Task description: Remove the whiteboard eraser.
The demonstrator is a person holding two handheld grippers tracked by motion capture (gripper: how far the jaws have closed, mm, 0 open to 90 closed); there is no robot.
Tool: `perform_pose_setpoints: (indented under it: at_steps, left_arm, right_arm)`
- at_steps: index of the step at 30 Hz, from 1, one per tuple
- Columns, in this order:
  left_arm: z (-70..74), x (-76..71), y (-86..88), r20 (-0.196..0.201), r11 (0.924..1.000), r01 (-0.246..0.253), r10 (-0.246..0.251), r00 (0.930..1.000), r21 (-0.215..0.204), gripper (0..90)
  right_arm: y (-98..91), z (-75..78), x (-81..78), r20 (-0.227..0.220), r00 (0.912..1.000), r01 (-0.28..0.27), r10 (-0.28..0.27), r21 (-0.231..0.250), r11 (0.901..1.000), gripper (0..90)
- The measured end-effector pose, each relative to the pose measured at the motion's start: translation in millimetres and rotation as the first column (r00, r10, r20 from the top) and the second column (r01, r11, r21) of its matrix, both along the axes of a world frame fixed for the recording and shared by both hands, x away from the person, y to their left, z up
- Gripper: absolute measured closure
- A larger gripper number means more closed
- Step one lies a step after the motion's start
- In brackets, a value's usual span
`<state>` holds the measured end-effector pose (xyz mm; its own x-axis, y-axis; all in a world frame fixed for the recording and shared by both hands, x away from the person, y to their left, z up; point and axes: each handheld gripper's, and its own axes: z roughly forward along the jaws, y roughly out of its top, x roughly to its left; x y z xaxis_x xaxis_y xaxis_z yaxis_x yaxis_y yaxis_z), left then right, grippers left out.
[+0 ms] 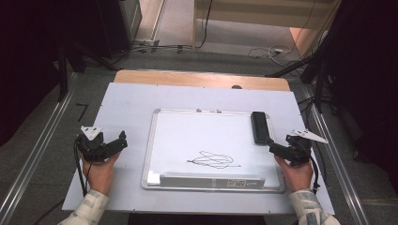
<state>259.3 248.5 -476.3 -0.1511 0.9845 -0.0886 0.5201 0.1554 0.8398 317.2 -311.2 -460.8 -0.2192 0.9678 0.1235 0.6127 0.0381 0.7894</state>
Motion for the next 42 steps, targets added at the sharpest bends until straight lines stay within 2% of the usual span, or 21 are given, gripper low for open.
perform_pose_setpoints:
  at_steps: [1,9,13,17,18,19,20,24,27,29,32,34,37,42]
  left_arm:
    - [-0.2,0.2,-0.1,-0.001,1.0,0.0,0.0,1.0,0.0,7.3]
    - [-1.6,1.1,-0.7,-0.01,1.0,0.003,-0.003,0.9999,0.001,7.3]
    - [-1.4,0.9,-0.8,-0.01,1.0,0.003,-0.003,0.9999,0.0,7.2]
    - [-1.8,0.8,0.2,-0.009,1.0,0.004,-0.004,1.0,0.0,7.2]
    - [-2.0,0.9,0.3,-0.009,1.0,0.004,-0.004,1.0,-0.001,7.2]
    - [-2.0,0.9,0.4,-0.009,1.0,0.004,-0.004,1.0,-0.001,7.3]
    - [-2.1,1.0,0.4,-0.009,1.0,0.004,-0.004,1.0,-0.003,7.3]
    - [-2.1,1.0,0.1,-0.008,1.0,0.005,-0.005,1.0,-0.004,7.3]
    - [-2.1,0.7,-0.1,-0.009,1.0,0.008,-0.008,0.9999,-0.002,7.2]
    - [-2.1,0.7,0.1,-0.01,1.0,0.009,-0.009,0.9999,-0.002,7.2]
    - [-2.3,0.9,0.2,-0.01,1.0,0.008,-0.008,0.9999,-0.005,7.2]
    - [-2.6,1.1,0.2,-0.011,0.9999,0.008,-0.008,0.9999,-0.007,7.3]
    - [-2.7,1.2,0.2,-0.01,0.9999,0.009,-0.009,0.9999,-0.006,7.3]
    - [-3.5,1.8,-0.2,-0.015,0.9999,0.01,-0.011,0.9998,-0.005,7.3]
  right_arm:
    - [2.0,1.1,3.4,0.007,0.9999,0.012,-0.012,-0.004,0.9999,13.9]
    - [11.2,0.3,20.0,0.004,1.0,0.006,-0.006,-0.015,0.9999,16.0]
    - [20.2,0.0,32.6,0.008,0.9999,0.008,-0.008,-0.038,0.9992,16.1]
    - [28.1,0.4,49.0,0.014,0.9992,0.038,-0.037,-0.043,0.9984,20.2]
    - [28.1,0.4,49.0,0.014,0.9992,0.038,-0.037,-0.043,0.9984,20.2]
    - [30.2,-1.4,56.6,0.009,0.999,0.045,-0.044,-0.04,0.9982,21.0]
    - [30.2,-1.4,56.6,0.009,0.999,0.045,-0.044,-0.04,0.9982,21.0]
    - [37.6,-6.7,74.4,-0.027,0.9974,0.066,-0.067,-0.022,0.9976,23.7]
    - [43.1,-9.8,83.7,-0.061,0.9957,0.067,-0.07,-0.044,0.9967,27.4]
    - [44.6,-10.4,86.2,-0.062,0.9957,0.066,-0.069,-0.047,0.9967,28.2]
    - [50.4,-13.7,90.7,-0.031,0.9973,0.065,-0.067,-0.08,0.9947,32.1]
    - [53.4,-17.0,93.4,-0.034,0.9973,0.062,-0.066,-0.116,0.9913,34.5]
    - [53.9,-19.0,98.1,-0.051,0.9962,0.065,-0.071,-0.114,0.9914,37.5]
    - [51.2,-18.3,105.4,-0.075,0.9951,0.058,-0.065,-0.089,0.9943,37.4]
